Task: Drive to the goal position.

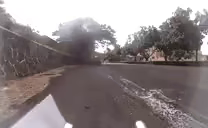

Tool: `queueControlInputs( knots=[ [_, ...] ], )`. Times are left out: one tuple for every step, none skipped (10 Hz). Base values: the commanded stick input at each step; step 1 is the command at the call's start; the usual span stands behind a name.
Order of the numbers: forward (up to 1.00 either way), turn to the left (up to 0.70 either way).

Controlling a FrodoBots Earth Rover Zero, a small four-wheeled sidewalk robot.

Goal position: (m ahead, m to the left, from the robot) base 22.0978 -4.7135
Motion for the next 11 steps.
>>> queueControlInputs(
  knots=[
    [1.00, -0.18],
    [1.00, -0.15],
    [1.00, -0.08],
    [1.00, 0.00],
    [1.00, 0.00],
    [1.00, 0.00],
    [1.00, 0.00],
    [1.00, 0.00],
    [1.00, 0.00],
    [1.00, 0.00],
    [1.00, 0.00]
  ],
)
